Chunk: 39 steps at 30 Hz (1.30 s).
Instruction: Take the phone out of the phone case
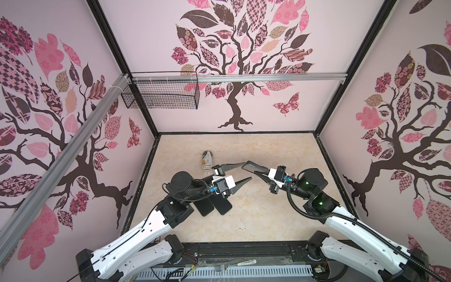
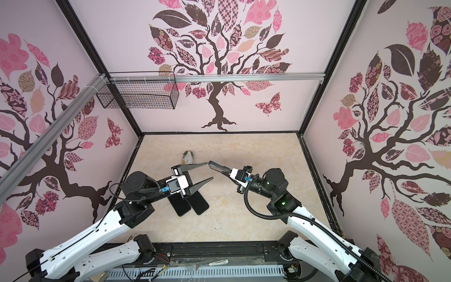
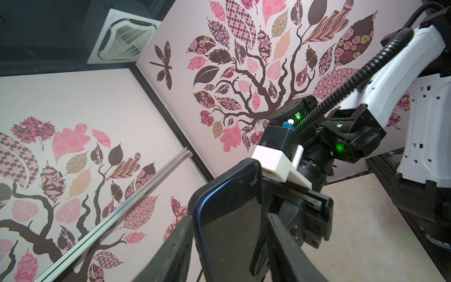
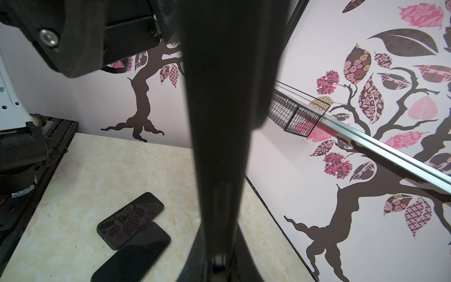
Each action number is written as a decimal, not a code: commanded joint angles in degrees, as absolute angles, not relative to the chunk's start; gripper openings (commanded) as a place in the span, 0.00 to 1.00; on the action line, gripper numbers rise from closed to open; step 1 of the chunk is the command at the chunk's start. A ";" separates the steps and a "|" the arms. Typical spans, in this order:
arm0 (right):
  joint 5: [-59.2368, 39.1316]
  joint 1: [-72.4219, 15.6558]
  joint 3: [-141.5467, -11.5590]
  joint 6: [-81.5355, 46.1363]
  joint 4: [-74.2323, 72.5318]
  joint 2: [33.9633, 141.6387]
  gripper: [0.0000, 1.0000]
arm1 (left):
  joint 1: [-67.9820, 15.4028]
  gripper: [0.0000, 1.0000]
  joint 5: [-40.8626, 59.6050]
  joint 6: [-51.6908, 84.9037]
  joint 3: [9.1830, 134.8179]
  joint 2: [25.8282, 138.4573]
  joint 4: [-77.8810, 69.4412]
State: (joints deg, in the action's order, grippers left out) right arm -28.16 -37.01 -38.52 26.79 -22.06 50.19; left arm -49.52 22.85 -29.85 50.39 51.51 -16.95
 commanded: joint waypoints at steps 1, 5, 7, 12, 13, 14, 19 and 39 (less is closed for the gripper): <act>-29.34 -37.03 -39.81 26.70 -25.15 49.14 0.00 | -49.66 0.51 23.54 -29.62 50.45 52.00 -17.14; -29.95 -37.02 -39.96 26.81 -24.87 49.14 0.00 | -49.66 0.51 23.73 -29.62 50.85 52.54 -17.05; -30.12 -37.04 -40.10 26.97 -24.70 49.16 0.00 | -49.72 0.51 23.70 -29.71 50.90 52.82 -17.01; -30.93 -37.18 -40.61 27.88 -23.56 49.45 0.00 | -49.68 0.51 23.88 -29.62 51.15 53.35 -16.96; -30.95 -37.17 -40.69 28.00 -23.42 49.45 0.00 | -49.66 0.51 23.91 -29.70 51.15 53.36 -16.90; -31.08 -37.26 -40.77 27.95 -23.37 49.53 0.00 | -49.66 0.51 23.92 -29.71 51.15 53.39 -16.83; -31.28 -38.33 -41.46 31.09 -21.30 50.06 0.00 | -49.70 0.51 24.15 -29.61 51.33 53.63 -16.44; -21.21 -39.65 -39.74 24.66 -26.62 49.47 0.00 | -49.71 0.52 20.20 -28.63 48.69 50.40 -19.52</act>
